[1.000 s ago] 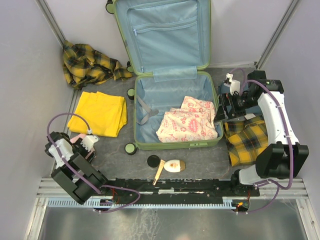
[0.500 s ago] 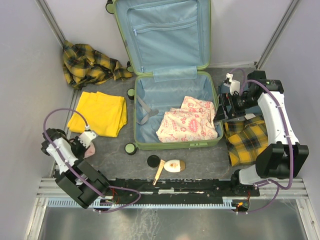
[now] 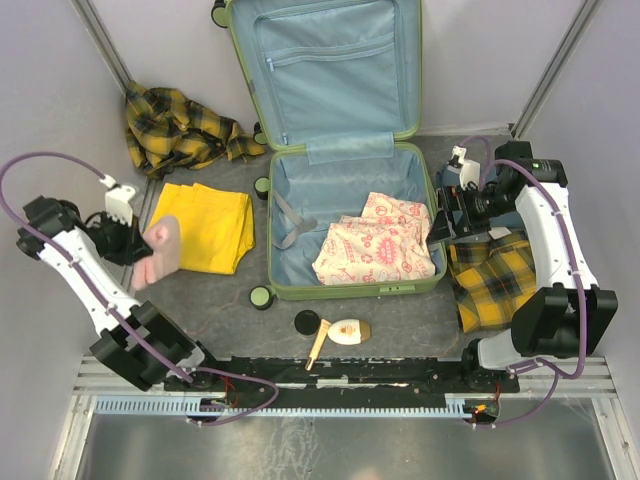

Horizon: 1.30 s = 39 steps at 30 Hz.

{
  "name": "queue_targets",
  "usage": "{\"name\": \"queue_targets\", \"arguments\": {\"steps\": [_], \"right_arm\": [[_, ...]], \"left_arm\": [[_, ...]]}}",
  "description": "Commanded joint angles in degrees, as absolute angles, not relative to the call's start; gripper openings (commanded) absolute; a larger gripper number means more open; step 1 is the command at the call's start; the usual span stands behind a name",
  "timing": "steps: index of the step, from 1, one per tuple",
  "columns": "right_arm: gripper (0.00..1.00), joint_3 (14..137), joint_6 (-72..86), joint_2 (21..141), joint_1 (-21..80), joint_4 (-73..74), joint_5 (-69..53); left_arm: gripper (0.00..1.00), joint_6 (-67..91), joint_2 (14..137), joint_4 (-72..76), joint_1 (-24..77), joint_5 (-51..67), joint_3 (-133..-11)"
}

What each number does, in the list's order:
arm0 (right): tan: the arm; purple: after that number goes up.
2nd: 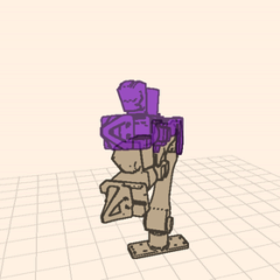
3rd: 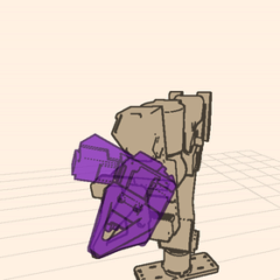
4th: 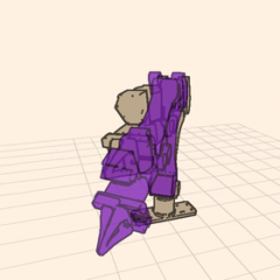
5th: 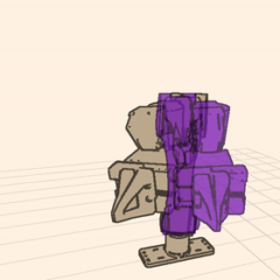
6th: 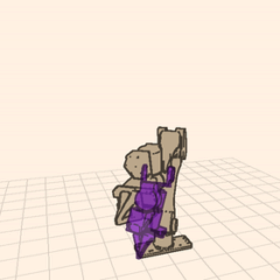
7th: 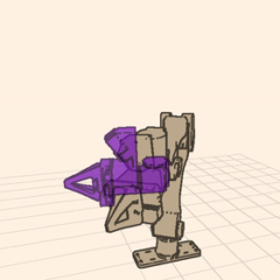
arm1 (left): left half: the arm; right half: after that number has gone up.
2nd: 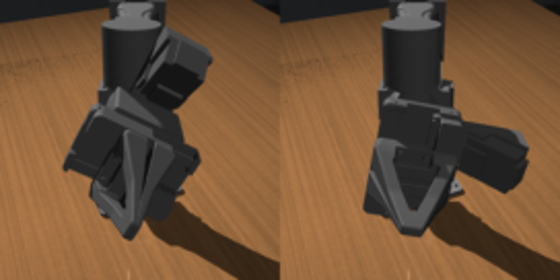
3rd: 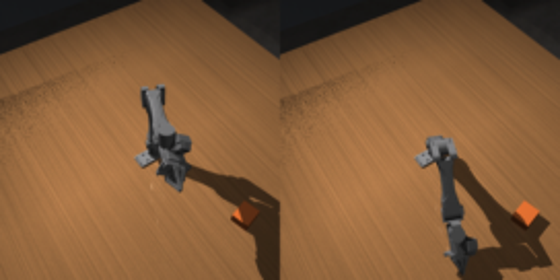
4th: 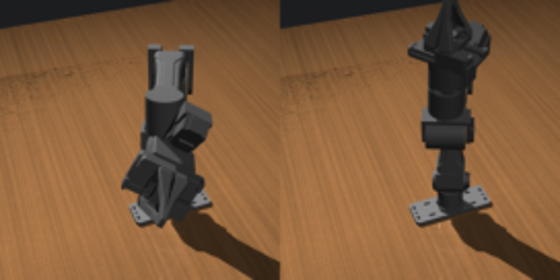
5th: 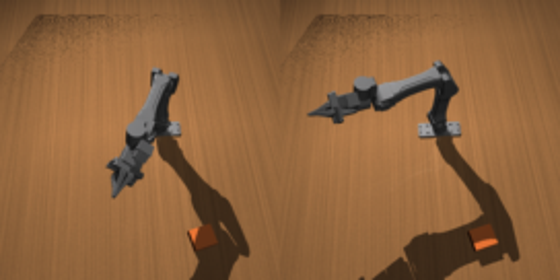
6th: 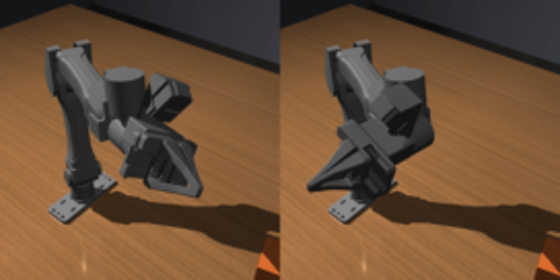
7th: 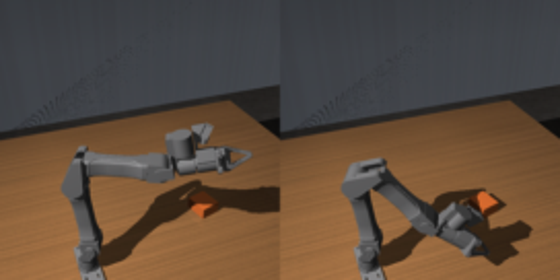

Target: Pack the luggage

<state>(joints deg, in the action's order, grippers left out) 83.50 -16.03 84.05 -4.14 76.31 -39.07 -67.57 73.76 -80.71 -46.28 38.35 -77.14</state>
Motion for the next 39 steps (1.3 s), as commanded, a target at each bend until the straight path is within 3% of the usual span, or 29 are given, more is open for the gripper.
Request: {"name": "queue_targets", "arguments": {"steps": [1, 4, 8, 13, 19, 26, 39], "right_arm": [[0.99, 83.5, -15.6, 82.3, -4.1, 75.0, -41.1], [0.99, 83.4, -15.2, 82.2, -4.2, 74.7, -41.0], [0.99, 82.9, -14.5, 82.1, -4.1, 74.2, -40.7], [0.99, 81.6, -14.0, 81.8, -4.1, 73.3, -40.1], [0.99, 80.0, -13.4, 81.8, -4.2, 72.2, -39.7], [0.99, 78.4, -12.6, 82.7, -4.1, 70.5, -39.7], [0.99, 78.0, -13.2, 84.6, -4.2, 69.7, -38.6]], "left_arm": [[0.03, -42.2, 76.4, -78.2, -43.1, 48.6, -85.2], [0.03, -28.4, 76.0, -69.6, -38.4, 48.7, -86.6], [0.03, -5.8, 72.3, -52.0, -24.7, 35.2, -83.6], [0.03, 4.7, 73.1, -42.8, -11.5, 23.5, -82.6], [0.03, 5.2, 76.5, -40.9, 3.1, 11.0, -82.1], [0.03, 2.2, 80.8, -37.2, 15.0, 4.6, -81.2], [0.03, -19.6, 102.3, -40.9, 15.6, 17.6, -110.8]]}}
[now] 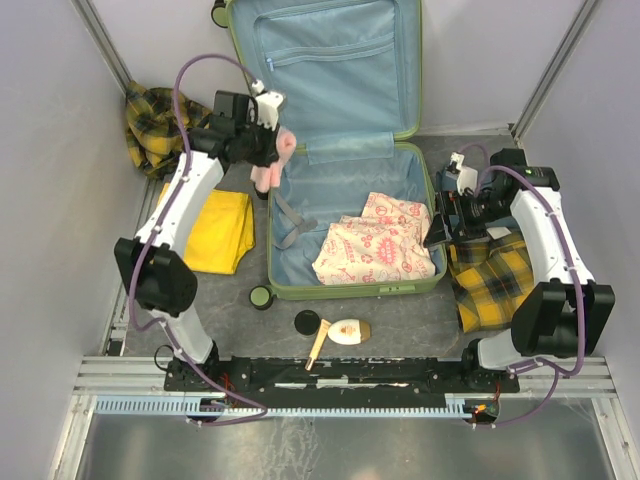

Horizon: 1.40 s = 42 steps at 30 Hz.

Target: Pack the luggage

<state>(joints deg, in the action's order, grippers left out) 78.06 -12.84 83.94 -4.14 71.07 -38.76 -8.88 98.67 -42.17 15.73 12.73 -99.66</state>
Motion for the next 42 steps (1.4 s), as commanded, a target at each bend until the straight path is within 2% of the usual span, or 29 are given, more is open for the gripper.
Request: {"name": "queue_targets", "arguments": {"steps": [1, 4, 8, 14, 19, 26, 36, 42], "right_arm": [[0.98, 77.9, -13.3, 84.7, -4.1, 69.7, -38.6], [0.99, 77.7, -13.5, 85.3, -4.1, 69.6, -38.4], [0.98, 77.0, -13.7, 85.7, -4.1, 69.0, -37.9], [0.98, 76.7, -14.1, 86.2, -4.1, 68.9, -37.3], [0.98, 76.7, -14.1, 86.3, -4.1, 68.8, -37.4], [0.98, 77.0, -14.1, 86.2, -4.1, 68.8, -37.4], [0.99, 77.8, -13.8, 85.9, -4.1, 69.1, -37.6], [0.99, 79.3, -14.1, 86.1, -4.1, 70.0, -37.6]], "left_arm": [[0.03, -21.7, 104.2, -41.6, 15.7, 18.4, -113.6], [0.03, -28.6, 109.2, -43.0, 16.7, 18.3, -120.9], [0.03, -42.5, 111.9, -42.4, 20.2, 15.4, -119.3], [0.03, -63.0, 109.5, -38.4, 26.1, 6.1, -100.7], [0.03, -71.6, 105.8, -35.1, 29.1, 0.7, -85.1], [0.03, -65.8, 105.8, -42.0, 31.8, -0.6, -82.9], [0.03, -48.8, 109.0, -53.7, 32.9, 7.0, -87.3], [0.08, -44.0, 108.9, -55.6, 32.9, 11.3, -86.8]]}}
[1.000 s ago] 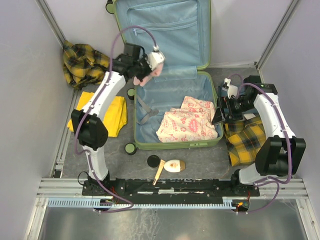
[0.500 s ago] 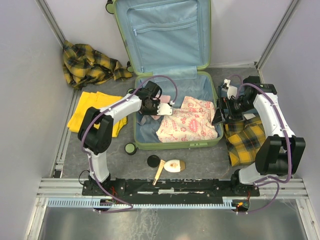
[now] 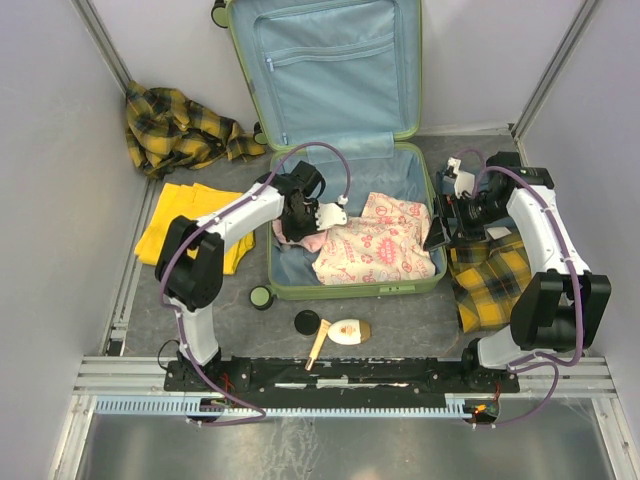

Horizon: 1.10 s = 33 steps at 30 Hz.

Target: Pack the luggage

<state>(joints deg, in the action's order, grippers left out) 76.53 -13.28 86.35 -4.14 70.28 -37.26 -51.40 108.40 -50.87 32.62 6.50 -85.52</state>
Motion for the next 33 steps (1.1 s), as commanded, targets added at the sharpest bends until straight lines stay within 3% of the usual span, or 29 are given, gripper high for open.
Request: {"name": "queue_targets", "arguments": {"steps": [1, 2, 8, 10, 15, 19, 26, 33], "right_arm": [[0.99, 79.6, -14.0, 86.2, -4.2, 70.1, -37.7], [0.99, 79.9, -14.1, 86.2, -4.1, 70.3, -37.7], [0.99, 82.0, -14.4, 85.9, -4.2, 71.4, -37.4], [1.0, 82.6, -14.8, 85.4, -4.1, 72.0, -37.0], [1.0, 84.5, -15.9, 83.9, -4.4, 73.3, -36.0], [1.0, 85.0, -15.6, 82.7, -4.7, 73.7, -36.2], [1.0, 84.0, -13.6, 81.8, -4.8, 72.6, -37.7], [1.0, 82.4, -12.1, 81.9, -4.7, 71.2, -38.1]], "left_arm": [[0.09, -42.8, 109.1, -55.9, 32.9, 12.2, -87.3], [0.14, -41.8, 109.3, -56.3, 32.9, 13.0, -87.6], [0.69, -37.7, 108.4, -58.6, 32.8, 14.0, -91.8], [0.79, -36.7, 107.1, -60.0, 32.6, 14.6, -94.2], [0.84, -32.1, 103.9, -62.6, 28.4, 18.4, -102.5], [0.86, -25.4, 101.0, -59.8, 18.8, 23.9, -106.0], [0.89, -16.9, 97.3, -49.3, 2.7, 19.5, -98.9], [0.89, -13.5, 95.4, -41.4, 0.2, 11.2, -87.0]]}}
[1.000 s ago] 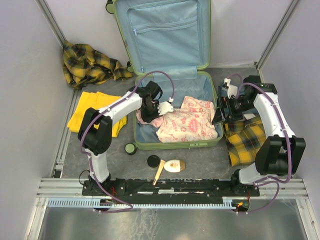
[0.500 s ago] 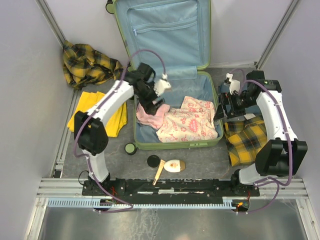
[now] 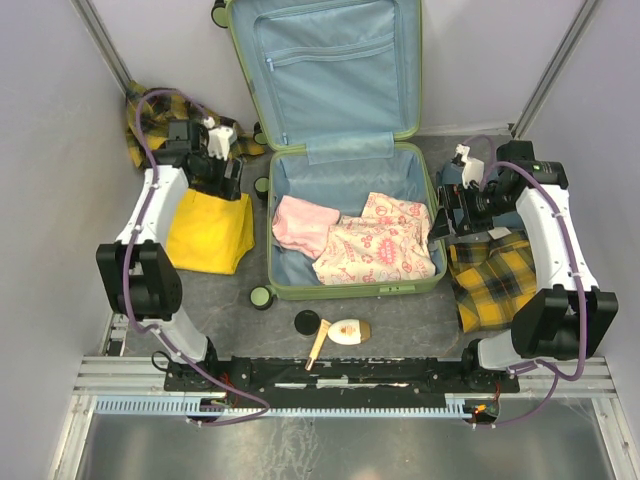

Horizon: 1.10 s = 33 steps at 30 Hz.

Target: Pack the luggage

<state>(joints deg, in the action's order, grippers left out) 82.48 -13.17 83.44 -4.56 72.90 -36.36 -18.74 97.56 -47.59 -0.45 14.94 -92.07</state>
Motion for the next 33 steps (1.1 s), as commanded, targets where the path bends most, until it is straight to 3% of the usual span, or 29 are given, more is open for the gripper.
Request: {"name": "queue_targets", "arguments": {"steps": [1, 13, 33], "right_arm": [[1.0, 82.2, -12.0, 81.9, -4.7, 71.1, -38.1], [0.99, 79.3, -9.8, 80.9, -4.8, 68.3, -37.6], [0.99, 78.0, -8.3, 81.3, -4.8, 66.8, -38.3]], "left_arm": [[0.89, -12.6, 95.4, -40.2, 0.2, 11.1, -85.1], [1.0, -4.9, 99.1, -29.6, 0.6, 7.6, -74.4], [0.97, -1.0, 108.4, -19.6, 8.3, -12.7, -72.5]]}}
